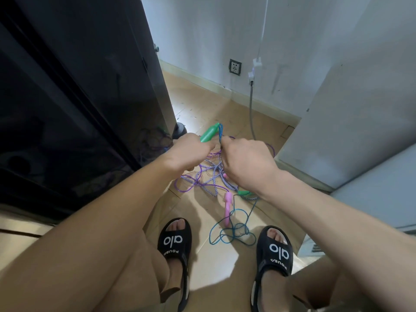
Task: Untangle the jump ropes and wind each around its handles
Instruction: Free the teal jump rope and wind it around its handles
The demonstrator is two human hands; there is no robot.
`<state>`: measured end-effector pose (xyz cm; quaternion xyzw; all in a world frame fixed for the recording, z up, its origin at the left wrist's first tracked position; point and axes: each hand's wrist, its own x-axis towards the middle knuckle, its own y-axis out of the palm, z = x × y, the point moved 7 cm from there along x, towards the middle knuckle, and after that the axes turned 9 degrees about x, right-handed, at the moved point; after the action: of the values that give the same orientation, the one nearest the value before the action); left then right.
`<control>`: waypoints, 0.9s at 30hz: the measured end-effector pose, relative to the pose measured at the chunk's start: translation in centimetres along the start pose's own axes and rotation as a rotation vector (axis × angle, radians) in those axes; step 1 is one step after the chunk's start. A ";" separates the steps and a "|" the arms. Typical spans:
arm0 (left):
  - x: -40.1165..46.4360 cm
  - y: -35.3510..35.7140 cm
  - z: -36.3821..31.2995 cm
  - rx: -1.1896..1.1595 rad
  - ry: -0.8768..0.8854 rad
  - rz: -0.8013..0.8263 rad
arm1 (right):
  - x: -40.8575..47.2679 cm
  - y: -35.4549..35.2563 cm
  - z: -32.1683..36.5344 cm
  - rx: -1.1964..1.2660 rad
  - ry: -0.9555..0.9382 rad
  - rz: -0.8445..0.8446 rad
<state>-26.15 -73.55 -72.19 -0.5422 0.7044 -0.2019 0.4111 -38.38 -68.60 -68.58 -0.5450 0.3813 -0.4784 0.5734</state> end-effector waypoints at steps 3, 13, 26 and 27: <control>0.2 -0.1 -0.5 0.406 0.089 -0.075 | -0.5 0.9 1.1 -0.077 -0.113 0.115; -2.1 2.6 -2.3 1.058 0.447 -0.011 | -0.9 0.7 -0.7 0.492 -0.217 0.198; -5.2 2.3 -3.6 1.026 0.695 -0.011 | 0.0 -0.9 -1.8 0.805 -0.036 0.115; -5.7 2.7 -3.9 1.016 0.749 -0.028 | 0.3 -1.0 -2.5 0.816 -0.019 0.070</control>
<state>-30.47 -67.99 -69.90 -0.1811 0.6099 -0.6926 0.3401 -40.83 -69.50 -67.82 -0.2638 0.1732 -0.5656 0.7619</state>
